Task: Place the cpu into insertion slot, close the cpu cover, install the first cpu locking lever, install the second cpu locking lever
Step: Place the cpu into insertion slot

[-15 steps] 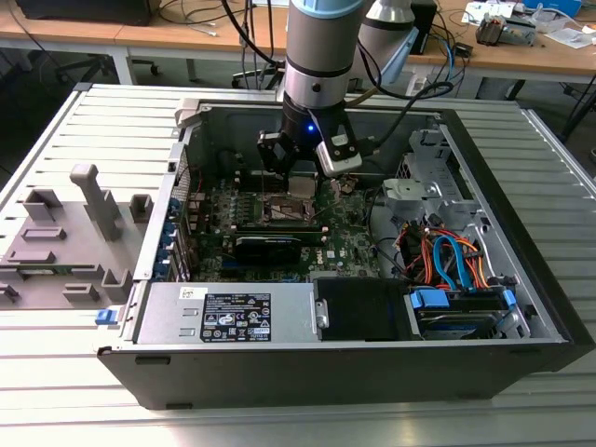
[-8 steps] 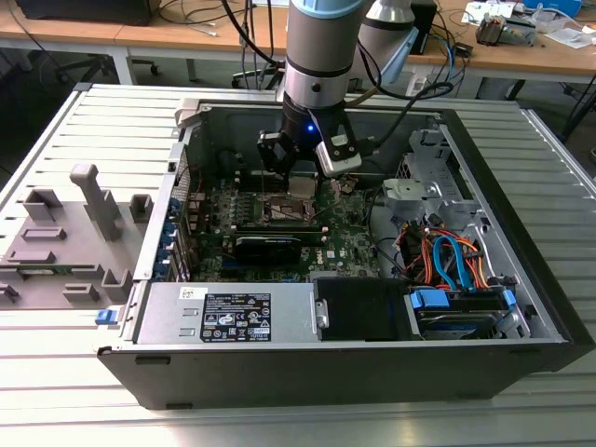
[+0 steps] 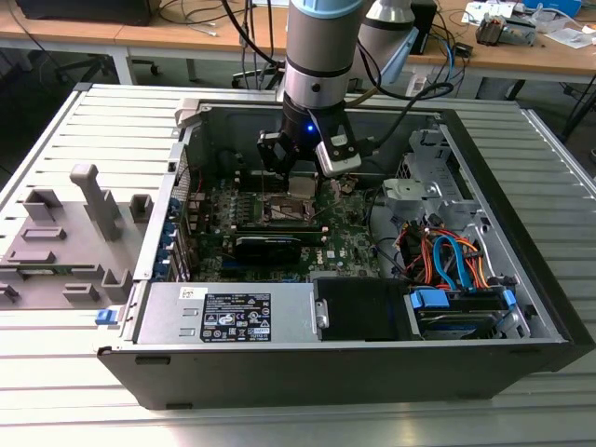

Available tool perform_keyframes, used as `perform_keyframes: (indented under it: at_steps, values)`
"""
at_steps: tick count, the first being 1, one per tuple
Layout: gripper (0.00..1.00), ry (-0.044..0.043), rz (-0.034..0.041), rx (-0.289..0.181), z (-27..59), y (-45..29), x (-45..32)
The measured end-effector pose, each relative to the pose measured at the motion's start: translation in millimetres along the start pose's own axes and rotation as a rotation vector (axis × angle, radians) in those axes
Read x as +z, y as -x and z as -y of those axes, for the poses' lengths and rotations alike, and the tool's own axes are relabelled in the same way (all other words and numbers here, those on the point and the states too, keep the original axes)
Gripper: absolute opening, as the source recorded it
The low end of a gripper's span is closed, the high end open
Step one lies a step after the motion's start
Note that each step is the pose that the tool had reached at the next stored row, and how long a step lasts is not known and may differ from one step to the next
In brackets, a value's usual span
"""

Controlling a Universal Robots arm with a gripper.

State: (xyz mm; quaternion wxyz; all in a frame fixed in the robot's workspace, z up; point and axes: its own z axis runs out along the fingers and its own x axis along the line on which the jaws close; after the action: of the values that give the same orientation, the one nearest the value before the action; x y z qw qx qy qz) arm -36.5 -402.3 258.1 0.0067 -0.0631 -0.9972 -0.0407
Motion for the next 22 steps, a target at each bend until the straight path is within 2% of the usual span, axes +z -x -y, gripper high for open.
perform_keyframes:
  at_steps: [22]
  values:
    - [0.55, -0.0020, 0.0027, 0.029, 0.1, 0.0, 0.9]
